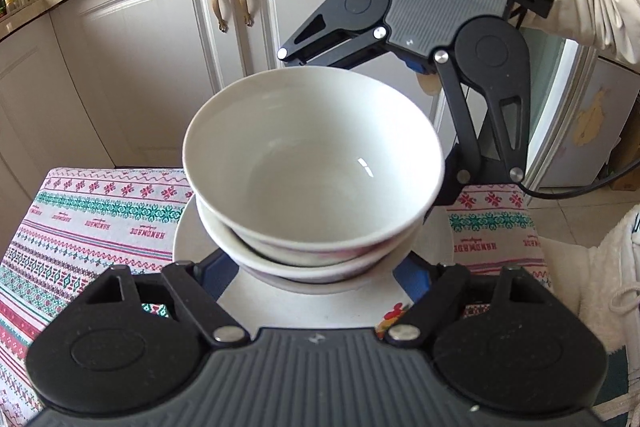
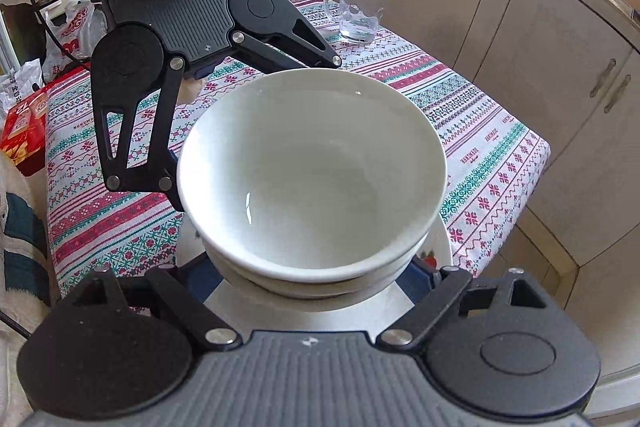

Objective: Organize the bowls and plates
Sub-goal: 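Lift the bowl stack with both grippers and carry it over the plate stack, then lower the bowls onto the plates and open both grippers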

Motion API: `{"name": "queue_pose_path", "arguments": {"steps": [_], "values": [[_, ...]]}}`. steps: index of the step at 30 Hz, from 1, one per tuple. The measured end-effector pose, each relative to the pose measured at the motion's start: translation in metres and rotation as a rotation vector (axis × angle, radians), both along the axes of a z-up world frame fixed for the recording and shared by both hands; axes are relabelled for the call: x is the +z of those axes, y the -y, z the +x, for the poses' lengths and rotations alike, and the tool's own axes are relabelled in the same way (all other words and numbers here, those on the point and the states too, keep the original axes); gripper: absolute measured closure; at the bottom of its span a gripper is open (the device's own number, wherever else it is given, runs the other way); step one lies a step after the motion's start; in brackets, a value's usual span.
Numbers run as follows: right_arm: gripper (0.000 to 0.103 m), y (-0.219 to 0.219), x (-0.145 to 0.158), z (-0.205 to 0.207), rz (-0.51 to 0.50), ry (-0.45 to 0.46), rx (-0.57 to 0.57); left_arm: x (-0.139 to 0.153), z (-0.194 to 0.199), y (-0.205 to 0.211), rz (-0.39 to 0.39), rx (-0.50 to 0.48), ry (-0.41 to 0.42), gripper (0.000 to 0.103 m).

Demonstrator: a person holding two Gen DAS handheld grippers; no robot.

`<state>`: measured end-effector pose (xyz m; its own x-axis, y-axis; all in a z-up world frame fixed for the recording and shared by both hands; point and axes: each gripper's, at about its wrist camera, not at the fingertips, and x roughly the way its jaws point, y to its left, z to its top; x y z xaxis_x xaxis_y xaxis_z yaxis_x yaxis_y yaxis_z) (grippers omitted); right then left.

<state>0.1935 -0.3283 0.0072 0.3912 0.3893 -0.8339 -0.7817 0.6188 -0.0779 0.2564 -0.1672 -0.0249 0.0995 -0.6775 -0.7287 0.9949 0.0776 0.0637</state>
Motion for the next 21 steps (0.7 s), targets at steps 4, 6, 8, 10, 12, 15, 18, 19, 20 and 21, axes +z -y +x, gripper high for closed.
{"name": "queue_pose_path", "arguments": {"steps": [4,6,8,10,12,15,18,19,20,21], "values": [[0.010,0.004,-0.004,0.004,0.015,-0.013,-0.007,-0.003,0.003,0.001,0.002,0.000,-0.007,0.020],[0.010,0.004,-0.006,0.007,0.016,-0.016,-0.008,-0.004,0.002,0.000,0.004,0.002,-0.008,0.020],[0.010,0.005,-0.006,0.006,0.016,-0.019,-0.010,-0.006,0.004,0.003,0.009,0.002,-0.015,0.020],[0.010,0.005,-0.009,0.007,0.016,-0.026,-0.012,-0.007,0.004,0.003,0.010,0.003,-0.017,0.020],[0.010,0.005,-0.010,0.007,0.019,-0.030,-0.013,-0.008,0.004,0.003,0.004,0.003,-0.020,0.020],[0.010,0.008,-0.011,0.008,0.028,-0.038,-0.023,-0.007,0.004,0.002,-0.002,0.011,-0.023,0.020],[0.008,0.007,-0.012,0.007,0.029,-0.034,-0.028,-0.008,0.000,-0.001,-0.011,0.018,0.004,0.019],[0.007,0.007,-0.013,0.006,0.025,-0.029,-0.029,-0.008,-0.003,-0.003,-0.015,0.028,0.015,0.016],[0.005,0.006,-0.013,0.006,0.024,-0.027,-0.033,-0.008,-0.005,-0.004,-0.020,0.035,0.023,0.013],[0.004,0.006,-0.014,0.005,0.027,-0.026,-0.037,-0.008,-0.008,-0.006,-0.024,0.042,0.034,0.009]]}}
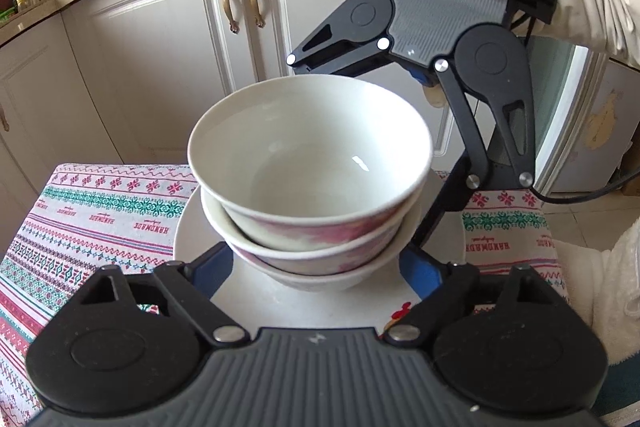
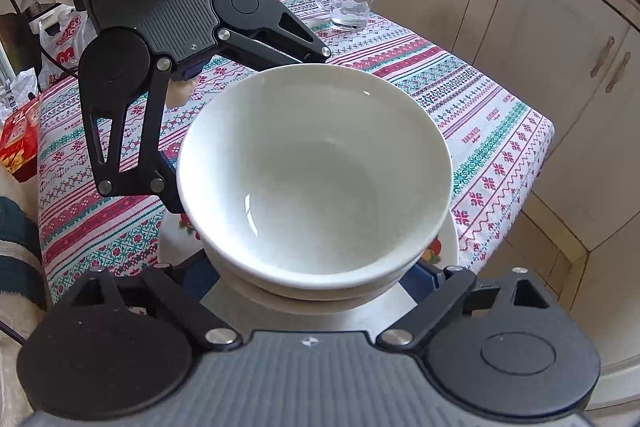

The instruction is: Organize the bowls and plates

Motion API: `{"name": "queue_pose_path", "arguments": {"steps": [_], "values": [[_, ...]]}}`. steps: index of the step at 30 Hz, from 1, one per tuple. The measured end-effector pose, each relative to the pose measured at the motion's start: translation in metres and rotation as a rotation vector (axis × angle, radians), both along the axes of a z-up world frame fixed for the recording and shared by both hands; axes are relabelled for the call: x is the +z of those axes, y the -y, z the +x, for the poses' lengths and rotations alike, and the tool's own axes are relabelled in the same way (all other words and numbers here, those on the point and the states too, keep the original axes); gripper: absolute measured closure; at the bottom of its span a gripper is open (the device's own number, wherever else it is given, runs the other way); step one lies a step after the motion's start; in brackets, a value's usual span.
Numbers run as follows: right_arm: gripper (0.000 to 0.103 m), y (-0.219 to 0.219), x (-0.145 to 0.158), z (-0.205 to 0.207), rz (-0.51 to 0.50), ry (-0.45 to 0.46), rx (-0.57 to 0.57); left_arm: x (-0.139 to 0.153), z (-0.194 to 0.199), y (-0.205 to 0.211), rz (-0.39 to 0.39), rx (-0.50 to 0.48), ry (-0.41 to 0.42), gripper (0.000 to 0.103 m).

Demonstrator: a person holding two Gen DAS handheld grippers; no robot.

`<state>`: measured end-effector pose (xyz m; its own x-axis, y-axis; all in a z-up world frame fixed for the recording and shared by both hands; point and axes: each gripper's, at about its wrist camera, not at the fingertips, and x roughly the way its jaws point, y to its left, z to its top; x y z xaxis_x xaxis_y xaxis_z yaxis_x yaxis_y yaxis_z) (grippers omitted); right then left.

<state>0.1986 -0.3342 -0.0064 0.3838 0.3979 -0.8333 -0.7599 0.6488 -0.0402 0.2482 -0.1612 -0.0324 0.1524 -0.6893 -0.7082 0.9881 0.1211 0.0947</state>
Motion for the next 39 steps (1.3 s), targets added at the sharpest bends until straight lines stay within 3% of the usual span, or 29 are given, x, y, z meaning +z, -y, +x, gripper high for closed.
{"name": "queue_pose_path", "arguments": {"steps": [6,9,16,21,28,39], "values": [[0.000,0.003,0.007,-0.020,-0.039,0.047,-0.102,0.009,-0.029,-0.025,-0.045,0.125,0.074,0.006],[0.000,0.003,0.018,-0.041,-0.051,0.082,-0.214,0.019,-0.053,-0.044,-0.105,0.268,0.119,0.004],[0.000,-0.019,0.038,-0.097,-0.071,0.151,-0.654,0.046,-0.113,-0.059,-0.127,0.736,0.176,0.003],[0.000,-0.038,0.042,-0.129,0.003,0.162,-0.951,0.061,-0.150,-0.052,-0.059,0.947,0.197,0.003],[0.000,-0.063,0.053,-0.178,0.062,0.225,-1.096,0.076,-0.183,-0.067,-0.101,1.073,0.162,0.003],[0.000,-0.093,0.078,-0.204,0.060,0.312,-1.060,0.088,-0.212,-0.096,-0.169,1.192,0.142,0.003]]}}
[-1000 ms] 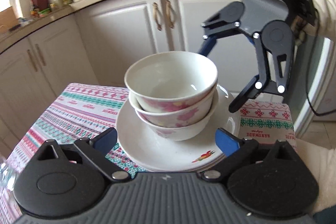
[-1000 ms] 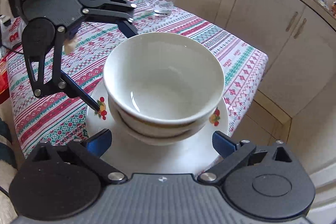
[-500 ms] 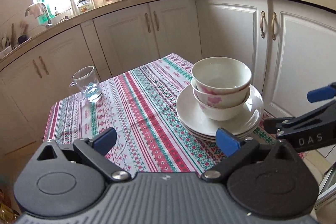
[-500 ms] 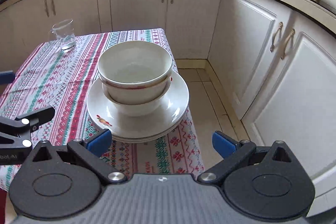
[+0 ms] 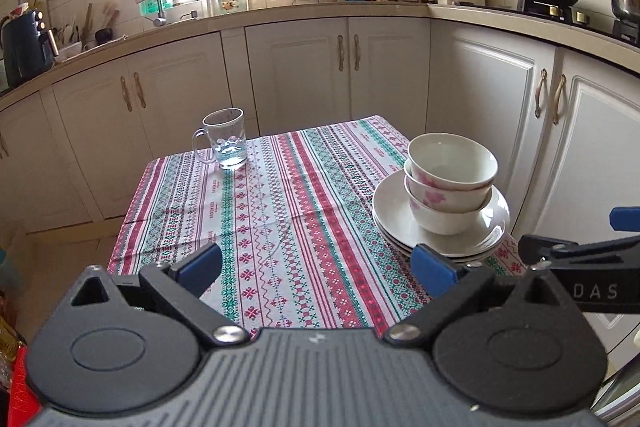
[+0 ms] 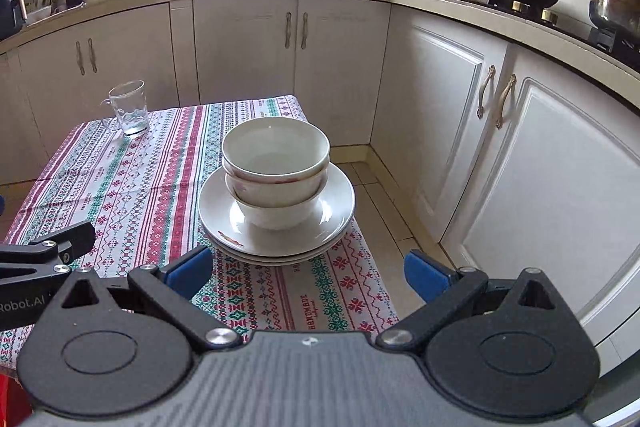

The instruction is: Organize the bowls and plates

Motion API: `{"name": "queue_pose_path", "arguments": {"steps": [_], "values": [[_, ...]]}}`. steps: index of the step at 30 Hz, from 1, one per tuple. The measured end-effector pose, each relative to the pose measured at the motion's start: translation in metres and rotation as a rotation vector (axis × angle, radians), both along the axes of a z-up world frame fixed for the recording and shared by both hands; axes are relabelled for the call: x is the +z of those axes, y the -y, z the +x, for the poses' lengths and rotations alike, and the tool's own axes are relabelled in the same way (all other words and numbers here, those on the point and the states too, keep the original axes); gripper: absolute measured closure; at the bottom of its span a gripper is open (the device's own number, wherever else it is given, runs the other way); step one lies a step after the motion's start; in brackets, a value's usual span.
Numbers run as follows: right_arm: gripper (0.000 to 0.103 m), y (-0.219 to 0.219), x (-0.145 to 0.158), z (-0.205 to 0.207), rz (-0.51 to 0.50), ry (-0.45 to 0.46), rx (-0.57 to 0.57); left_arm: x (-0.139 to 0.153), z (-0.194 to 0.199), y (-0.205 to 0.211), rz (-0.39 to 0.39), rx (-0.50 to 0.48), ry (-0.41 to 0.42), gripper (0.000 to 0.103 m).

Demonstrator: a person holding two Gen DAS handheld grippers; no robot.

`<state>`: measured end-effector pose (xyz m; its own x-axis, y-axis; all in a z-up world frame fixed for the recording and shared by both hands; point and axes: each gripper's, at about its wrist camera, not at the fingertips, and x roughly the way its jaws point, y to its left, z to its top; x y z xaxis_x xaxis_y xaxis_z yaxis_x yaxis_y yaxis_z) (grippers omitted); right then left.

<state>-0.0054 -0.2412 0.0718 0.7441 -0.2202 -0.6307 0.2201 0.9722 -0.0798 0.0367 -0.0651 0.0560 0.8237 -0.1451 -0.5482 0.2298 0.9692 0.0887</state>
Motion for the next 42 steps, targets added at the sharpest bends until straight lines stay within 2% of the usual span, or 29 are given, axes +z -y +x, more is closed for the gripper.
{"name": "queue_pose_path", "arguments": {"steps": [17,42], "values": [[0.000,-0.009,0.001,-0.003,-0.025,0.004,0.010,-0.005,0.000,-0.009,-0.040,0.029,-0.036,0.003],[0.000,-0.012,0.004,-0.006,-0.039,0.015,0.005,-0.001,-0.003,-0.010,-0.048,0.030,-0.035,0.003]]}}
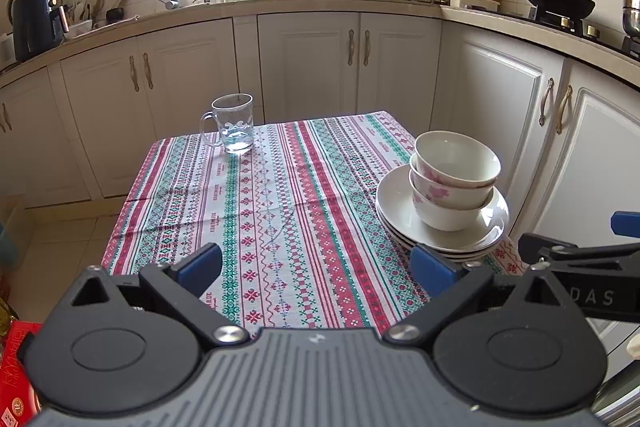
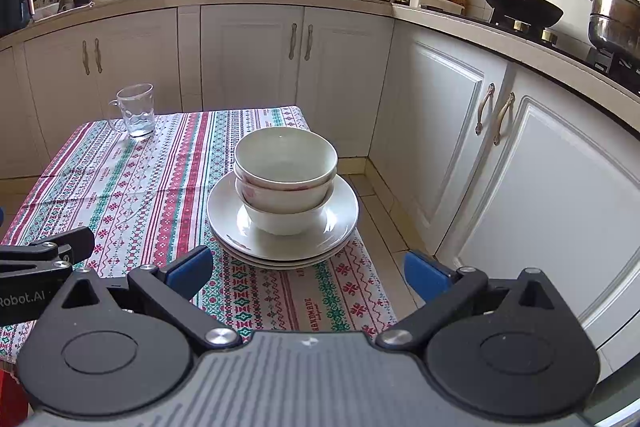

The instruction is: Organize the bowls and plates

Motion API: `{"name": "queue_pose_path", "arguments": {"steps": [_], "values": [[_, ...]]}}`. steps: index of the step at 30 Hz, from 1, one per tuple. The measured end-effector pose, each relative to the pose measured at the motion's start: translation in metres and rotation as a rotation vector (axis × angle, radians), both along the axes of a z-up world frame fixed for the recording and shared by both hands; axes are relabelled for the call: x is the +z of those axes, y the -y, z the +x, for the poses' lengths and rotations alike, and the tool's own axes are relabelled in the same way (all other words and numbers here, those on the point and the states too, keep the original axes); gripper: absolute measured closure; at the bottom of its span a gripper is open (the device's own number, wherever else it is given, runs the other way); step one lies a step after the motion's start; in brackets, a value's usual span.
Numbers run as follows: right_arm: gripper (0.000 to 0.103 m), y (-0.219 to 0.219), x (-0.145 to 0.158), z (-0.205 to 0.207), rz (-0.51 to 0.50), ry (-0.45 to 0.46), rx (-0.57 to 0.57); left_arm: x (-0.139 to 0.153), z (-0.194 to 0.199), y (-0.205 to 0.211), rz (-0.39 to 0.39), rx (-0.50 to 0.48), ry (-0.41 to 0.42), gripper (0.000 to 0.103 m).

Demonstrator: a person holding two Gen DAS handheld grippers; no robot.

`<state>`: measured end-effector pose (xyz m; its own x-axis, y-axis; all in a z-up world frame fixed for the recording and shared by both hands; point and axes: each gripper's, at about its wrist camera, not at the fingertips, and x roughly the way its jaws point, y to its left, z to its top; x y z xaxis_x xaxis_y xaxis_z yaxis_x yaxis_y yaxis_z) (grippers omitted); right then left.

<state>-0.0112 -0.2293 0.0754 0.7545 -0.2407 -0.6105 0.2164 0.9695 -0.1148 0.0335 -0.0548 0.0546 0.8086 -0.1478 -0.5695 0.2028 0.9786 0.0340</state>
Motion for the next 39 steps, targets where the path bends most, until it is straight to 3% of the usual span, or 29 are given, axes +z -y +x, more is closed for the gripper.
{"name": "queue_pose_path", "arguments": {"steps": [39], "values": [[0.000,0.0009,0.0020,-0.0023,-0.014,0.003,-0.008,0.0012,-0.0008,0.0013,-0.006,-0.004,-0.007,0.003]]}}
